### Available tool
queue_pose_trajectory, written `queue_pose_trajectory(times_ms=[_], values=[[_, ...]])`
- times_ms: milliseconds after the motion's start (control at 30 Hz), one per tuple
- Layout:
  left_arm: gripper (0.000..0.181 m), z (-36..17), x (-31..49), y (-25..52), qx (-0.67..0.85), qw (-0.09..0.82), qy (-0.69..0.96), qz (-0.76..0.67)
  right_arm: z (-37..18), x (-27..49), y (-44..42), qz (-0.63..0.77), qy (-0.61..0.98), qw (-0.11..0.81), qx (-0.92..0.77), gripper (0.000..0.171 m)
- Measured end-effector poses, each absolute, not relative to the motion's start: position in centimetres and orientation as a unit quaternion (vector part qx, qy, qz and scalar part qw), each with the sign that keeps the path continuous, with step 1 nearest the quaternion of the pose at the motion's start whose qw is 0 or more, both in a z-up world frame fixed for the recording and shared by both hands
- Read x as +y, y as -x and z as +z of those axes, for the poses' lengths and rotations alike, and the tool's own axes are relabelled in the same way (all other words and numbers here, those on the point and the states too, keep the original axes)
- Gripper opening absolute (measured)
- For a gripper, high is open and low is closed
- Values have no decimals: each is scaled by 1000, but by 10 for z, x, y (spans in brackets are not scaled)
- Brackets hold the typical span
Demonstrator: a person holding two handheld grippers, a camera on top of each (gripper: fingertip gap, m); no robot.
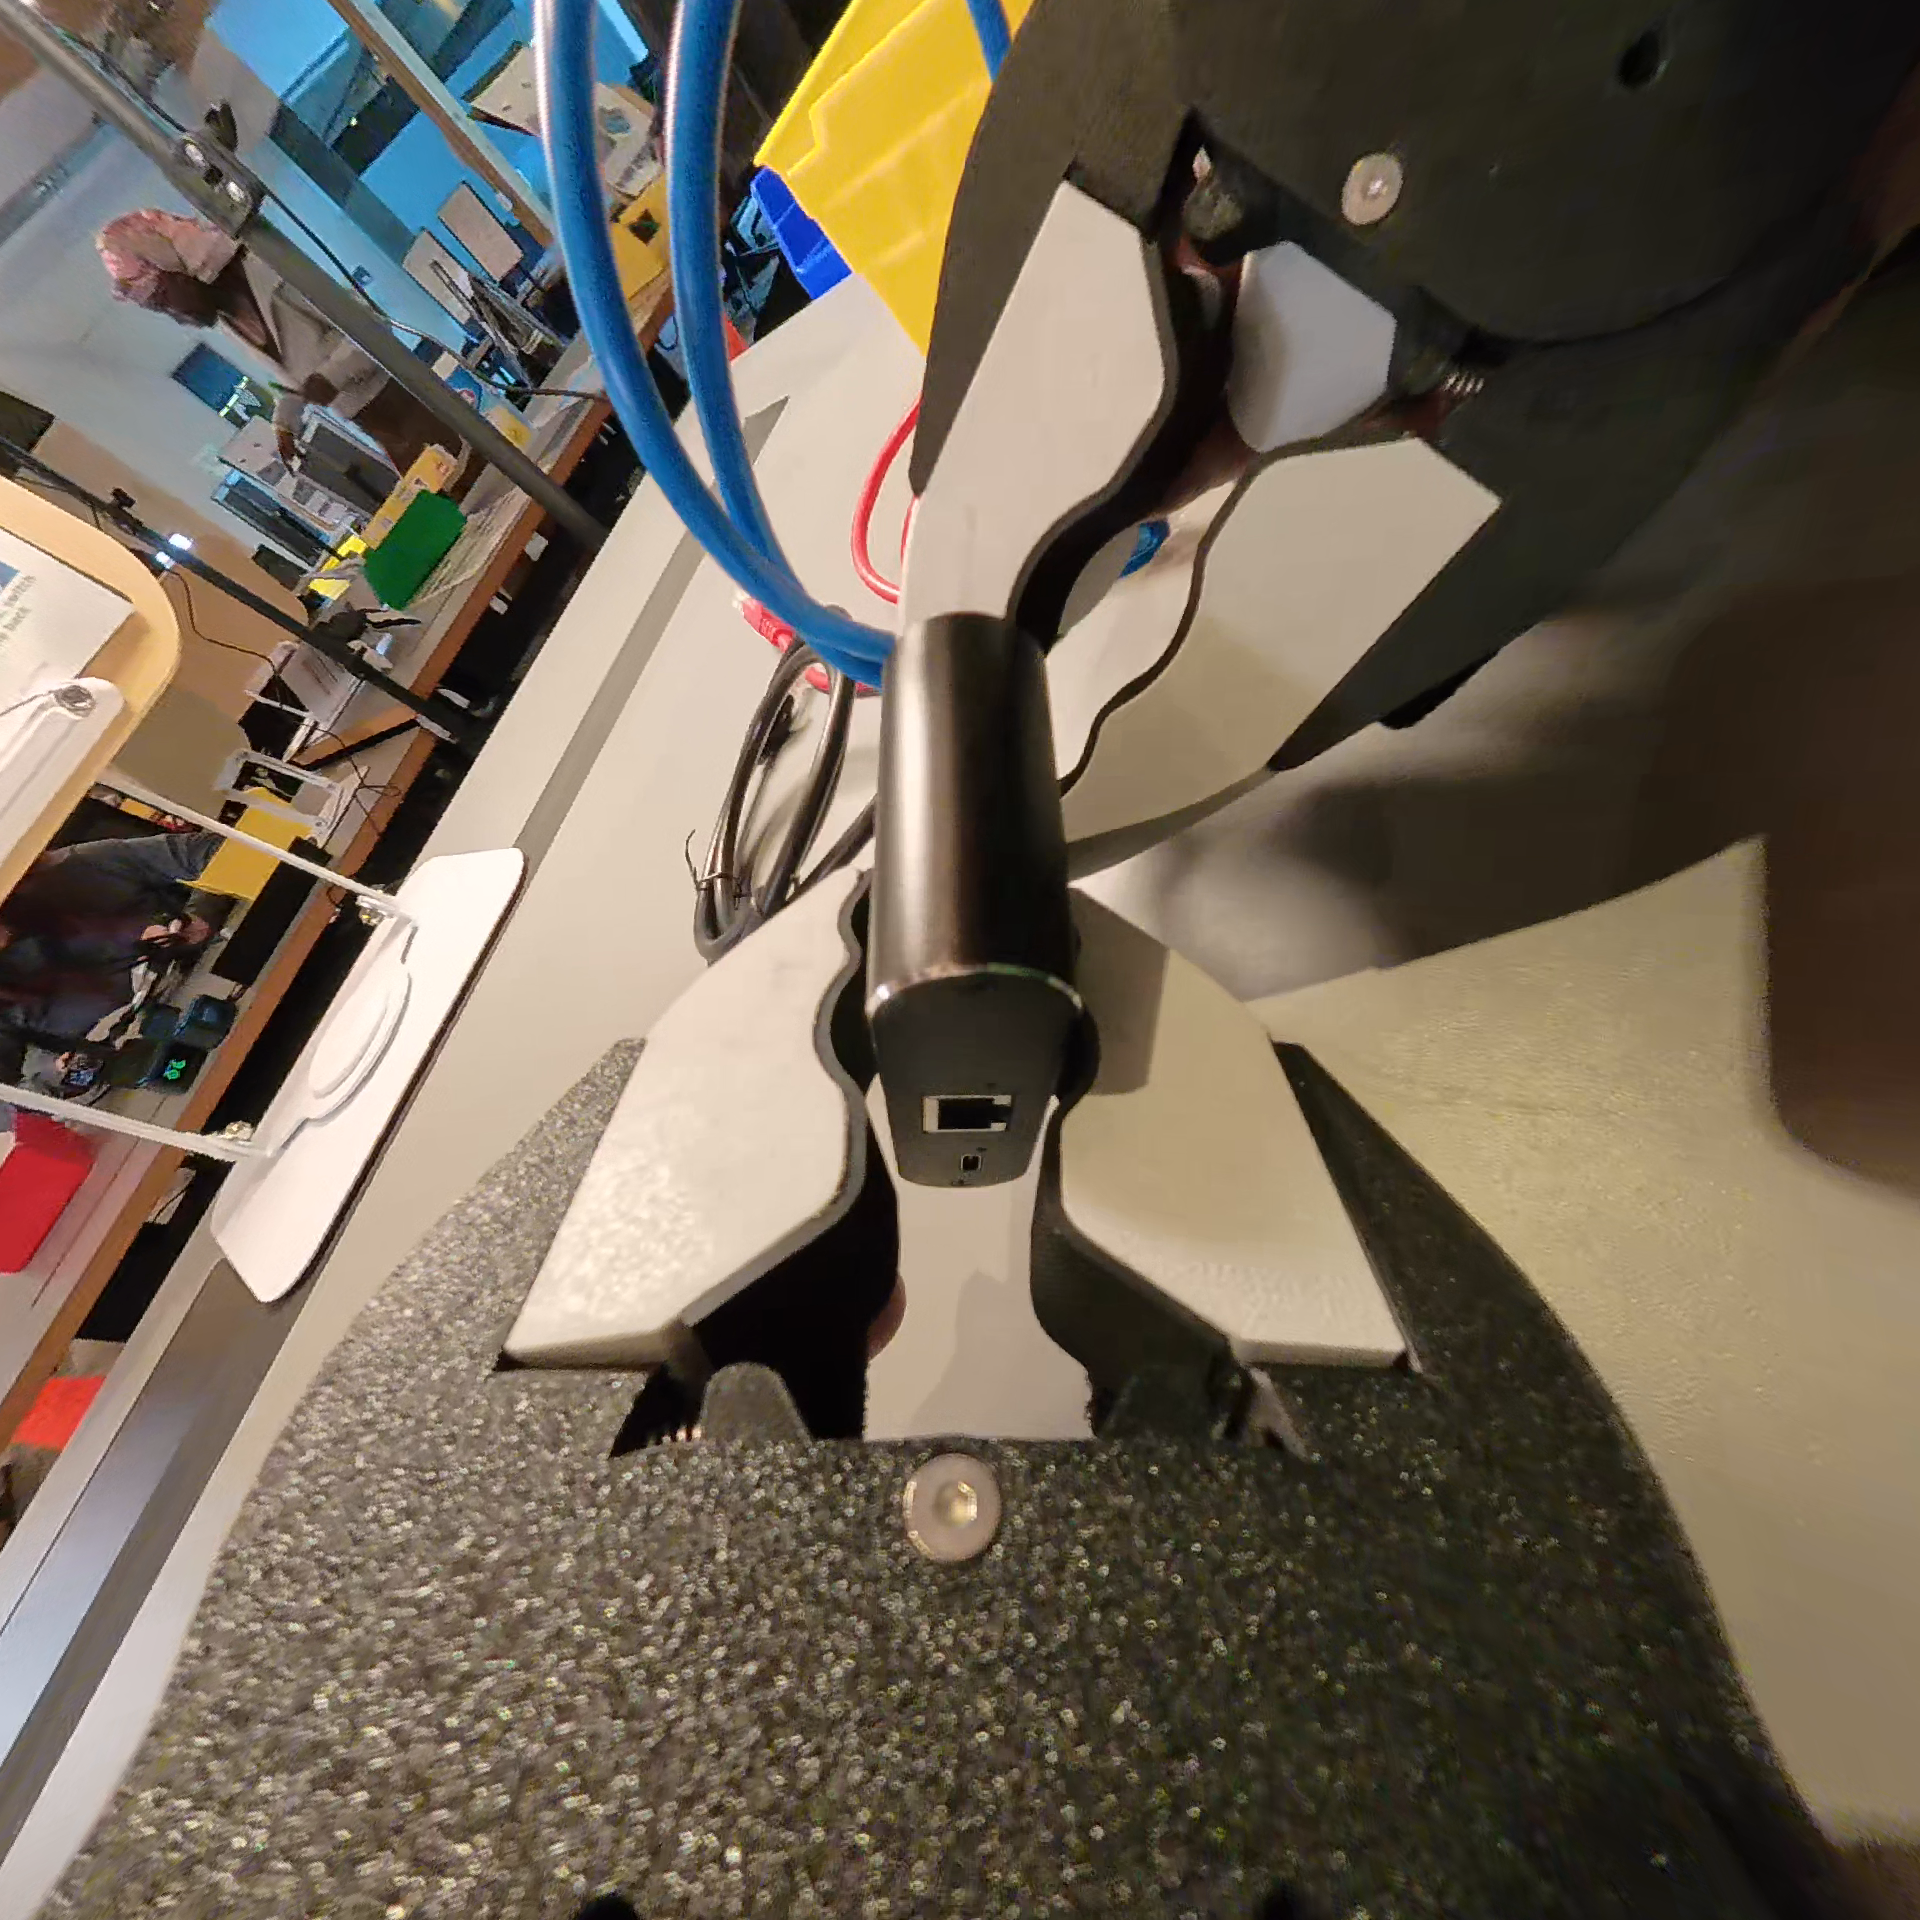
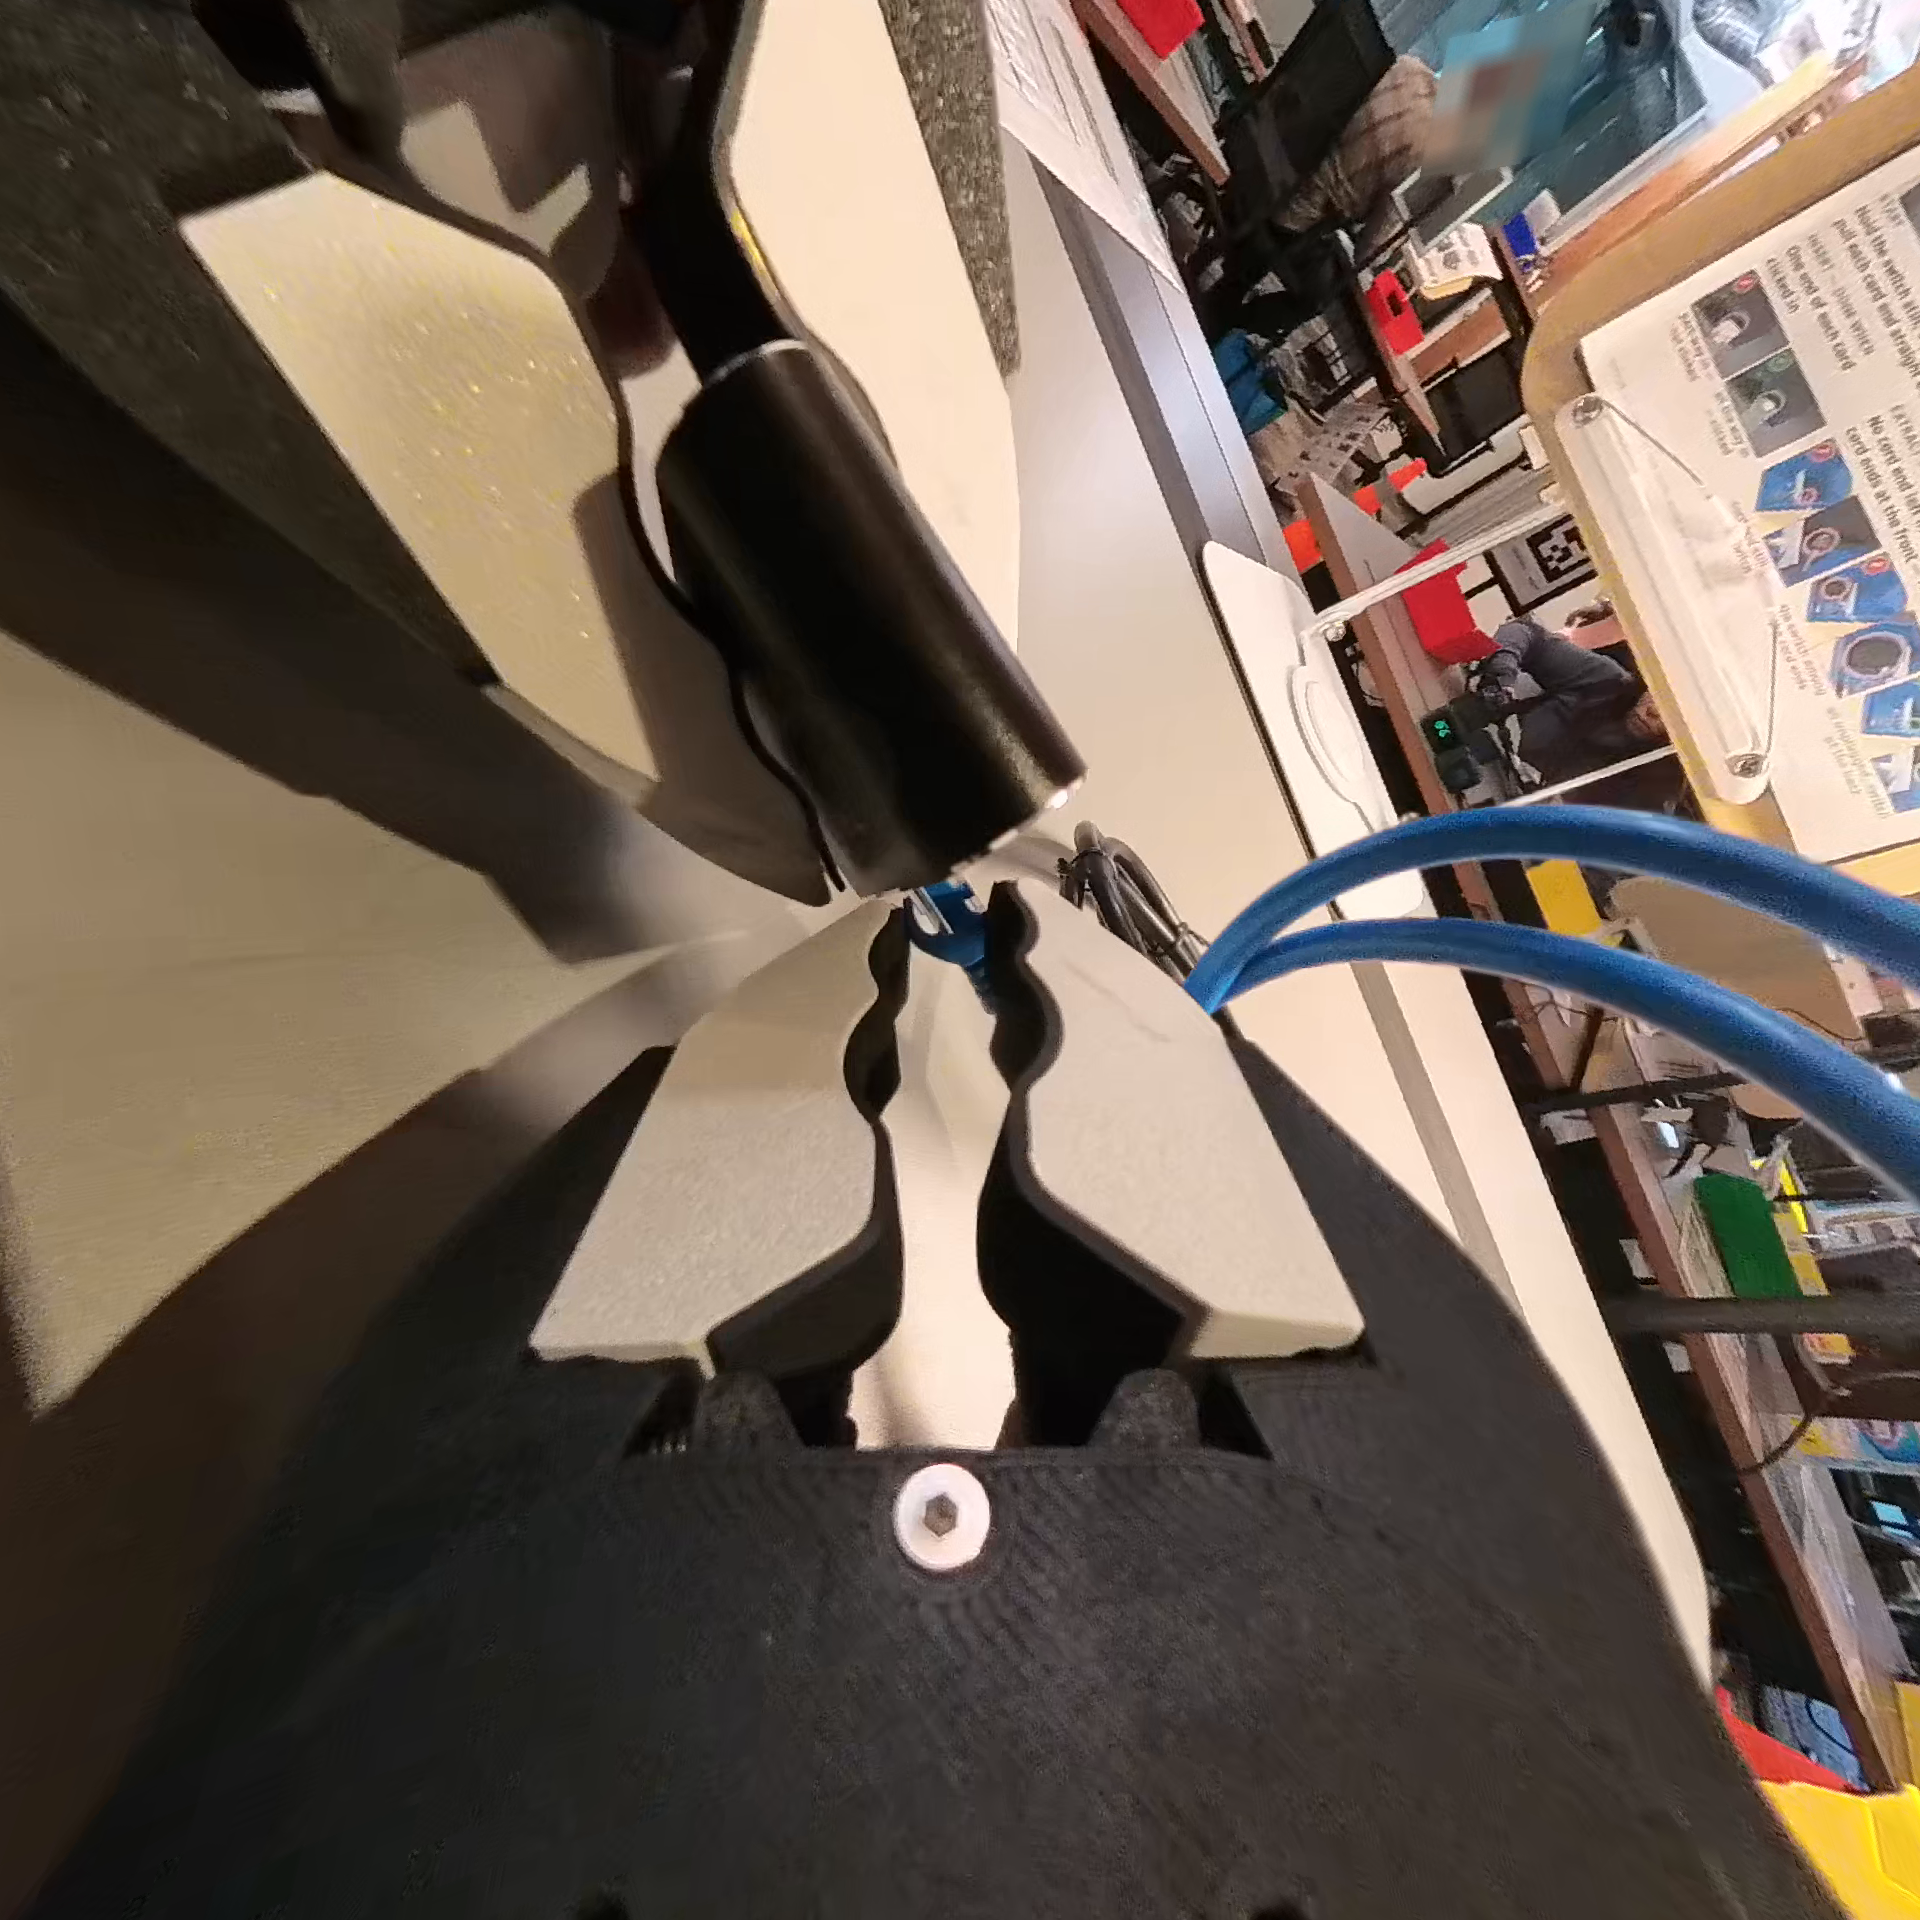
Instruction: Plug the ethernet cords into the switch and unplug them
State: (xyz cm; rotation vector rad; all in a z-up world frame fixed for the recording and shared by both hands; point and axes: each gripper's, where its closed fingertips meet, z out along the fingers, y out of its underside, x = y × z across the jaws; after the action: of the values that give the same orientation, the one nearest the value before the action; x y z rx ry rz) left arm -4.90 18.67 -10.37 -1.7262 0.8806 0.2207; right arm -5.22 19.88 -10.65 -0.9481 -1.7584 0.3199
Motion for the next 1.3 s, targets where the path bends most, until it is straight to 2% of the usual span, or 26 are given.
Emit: queue_pose_trajectory(times_ms=[300, 433, 633, 767, 1033, 1200, 1300], values=[[29, -106, 185, 50, 419, 541, 710, 166, -107, 198, 51, 96, 370, 546, -746, 15], [30, -104, 183, 48, 428, 543, 702, 169, -105, 195, 51, 1, 305, 584, -753, 15], [28, -97, 185, 51, 396, 560, 710, 160, -98, 197, 52, 154, 420, 537, -716, 14], [28, -100, 186, 51, 391, 560, 716, 146, -101, 198, 52, 154, 420, 535, -717, 14], [29, -105, 181, 52, 437, 527, 711, 160, -104, 193, 51, -35, 262, 594, -760, 15], [29, -105, 179, 52, 438, 526, 714, 151, -105, 190, 51, 144, 386, 524, -745, 14], [29, -106, 179, 51, 427, 529, 724, 122, -106, 190, 50, 138, 380, 526, -748, 14]])
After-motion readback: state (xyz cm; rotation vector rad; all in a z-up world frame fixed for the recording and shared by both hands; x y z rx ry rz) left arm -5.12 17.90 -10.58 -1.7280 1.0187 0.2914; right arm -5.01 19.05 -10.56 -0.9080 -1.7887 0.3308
